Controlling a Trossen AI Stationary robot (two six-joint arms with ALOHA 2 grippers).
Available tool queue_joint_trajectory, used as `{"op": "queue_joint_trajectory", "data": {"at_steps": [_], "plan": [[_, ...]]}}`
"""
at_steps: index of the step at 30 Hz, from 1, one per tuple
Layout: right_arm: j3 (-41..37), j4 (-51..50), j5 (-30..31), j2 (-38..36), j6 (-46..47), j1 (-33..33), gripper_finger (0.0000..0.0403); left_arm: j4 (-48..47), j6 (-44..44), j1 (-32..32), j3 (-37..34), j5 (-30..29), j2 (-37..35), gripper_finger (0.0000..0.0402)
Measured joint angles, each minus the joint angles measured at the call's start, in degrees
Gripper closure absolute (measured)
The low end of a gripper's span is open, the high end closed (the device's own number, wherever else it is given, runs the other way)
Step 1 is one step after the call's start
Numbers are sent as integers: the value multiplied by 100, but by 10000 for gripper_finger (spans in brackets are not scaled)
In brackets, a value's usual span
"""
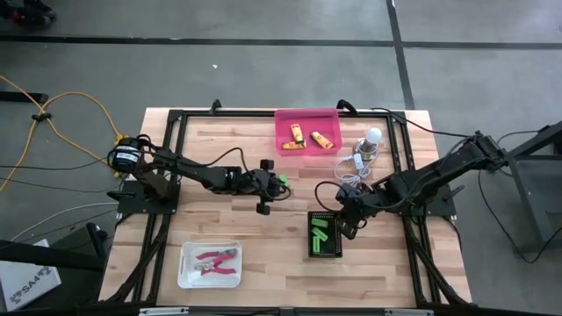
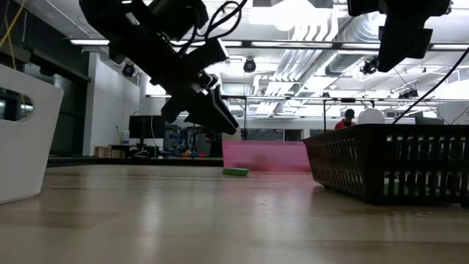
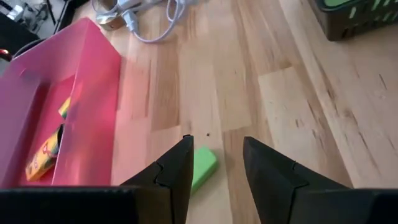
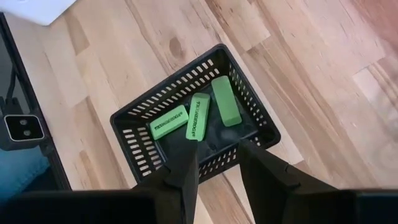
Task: Pick & Place School Supplies
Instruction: Put the green eraser into the black bin
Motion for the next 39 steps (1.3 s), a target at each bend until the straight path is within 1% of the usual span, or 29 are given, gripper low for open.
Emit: {"op": "queue_joint_trajectory", "data": {"at_steps": [10,11,13,14,15,17,19,21,23,25,28,30,39], "plan": [[-1,43,103,1,-108,-2,300,52,-100,-313,2,22,0,268],[1,43,105,1,-111,0,300,50,-249,-329,2,22,0,268],[0,50,103,1,-158,-2,300,43,-1036,-340,2,15,0,268],[-1,66,105,1,-203,0,300,26,-1178,-337,2,25,0,268],[-1,81,103,1,-221,0,300,-128,-1184,-319,41,105,0,268],[-1,92,78,1,-231,0,300,-781,-1138,-291,219,203,-28,268],[0,101,48,1,-235,0,300,-1655,-1210,-229,624,259,-28,268],[0,96,-10,1,-235,0,300,-2514,-1248,-94,1090,535,-33,268],[1,104,-48,1,-255,0,300,-3102,-1159,95,1463,1010,15,268],[1,105,-52,1,-255,0,300,-3372,-830,261,1674,1352,68,268],[-1,110,-70,1,-259,24,299,-3376,-134,447,1738,1336,72,268],[0,99,-72,1,-274,77,299,-3395,169,576,1738,1314,72,268],[-1,89,-87,1,-403,464,300,-3429,379,1168,1738,1387,76,268]]}}
